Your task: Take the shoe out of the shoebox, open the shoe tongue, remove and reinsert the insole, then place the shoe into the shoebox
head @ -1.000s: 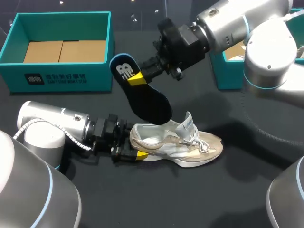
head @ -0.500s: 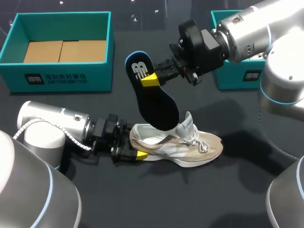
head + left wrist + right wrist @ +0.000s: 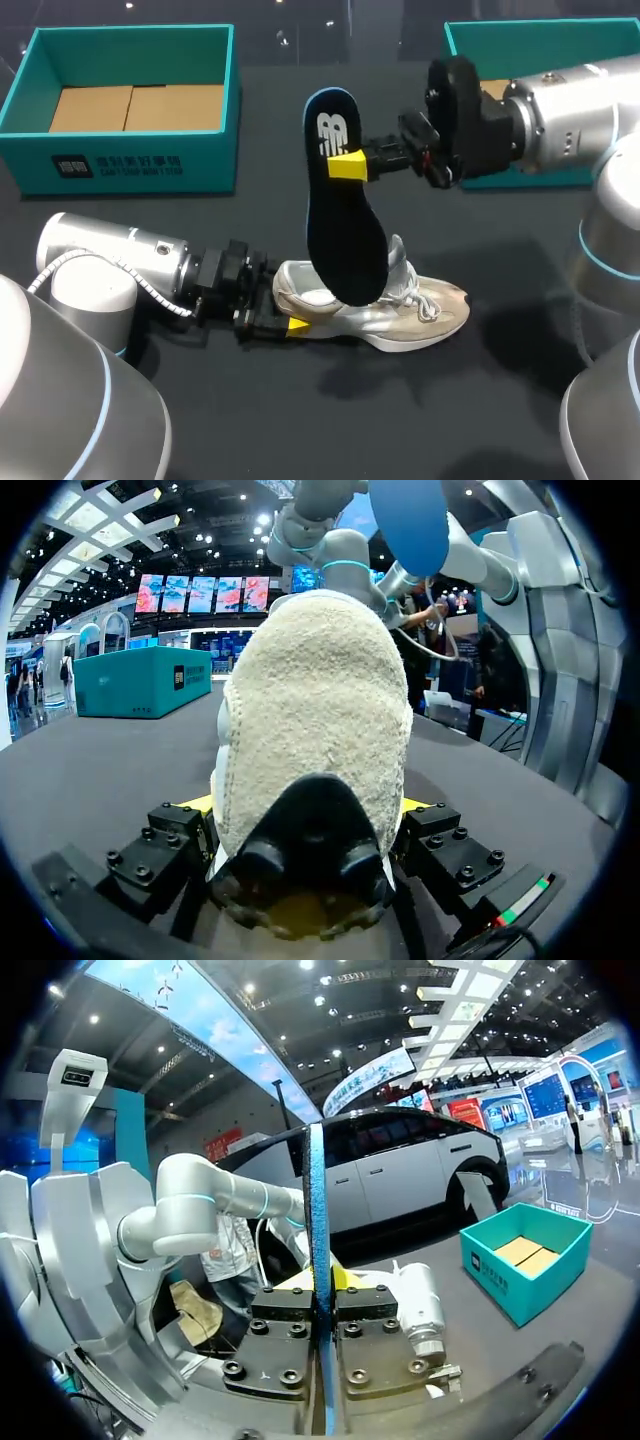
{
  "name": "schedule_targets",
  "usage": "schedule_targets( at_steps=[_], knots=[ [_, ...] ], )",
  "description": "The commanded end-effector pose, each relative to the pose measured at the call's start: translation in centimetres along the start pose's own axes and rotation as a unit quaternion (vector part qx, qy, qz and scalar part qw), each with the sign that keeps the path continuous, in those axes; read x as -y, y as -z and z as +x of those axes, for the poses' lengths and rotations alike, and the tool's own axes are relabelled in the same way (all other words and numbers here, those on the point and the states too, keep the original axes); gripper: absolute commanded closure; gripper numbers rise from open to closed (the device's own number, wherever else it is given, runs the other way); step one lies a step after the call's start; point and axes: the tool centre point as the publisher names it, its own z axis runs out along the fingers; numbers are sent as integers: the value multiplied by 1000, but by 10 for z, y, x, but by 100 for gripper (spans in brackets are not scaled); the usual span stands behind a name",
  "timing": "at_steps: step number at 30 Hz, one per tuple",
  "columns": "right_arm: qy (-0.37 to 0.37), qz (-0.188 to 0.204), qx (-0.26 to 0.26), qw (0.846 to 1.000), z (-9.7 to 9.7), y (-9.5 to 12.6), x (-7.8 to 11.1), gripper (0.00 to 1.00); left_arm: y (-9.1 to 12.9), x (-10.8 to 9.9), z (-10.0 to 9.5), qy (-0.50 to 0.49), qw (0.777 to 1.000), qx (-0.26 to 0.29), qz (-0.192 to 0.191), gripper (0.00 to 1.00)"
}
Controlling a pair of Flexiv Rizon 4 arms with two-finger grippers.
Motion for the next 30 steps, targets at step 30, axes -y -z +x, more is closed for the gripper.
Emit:
schedule_targets(
  at_steps=[30],
  knots=[
    [-60,-40,83,994,54,35,12,100,-2,-2,0,0,1000,0,0,100]
  ],
)
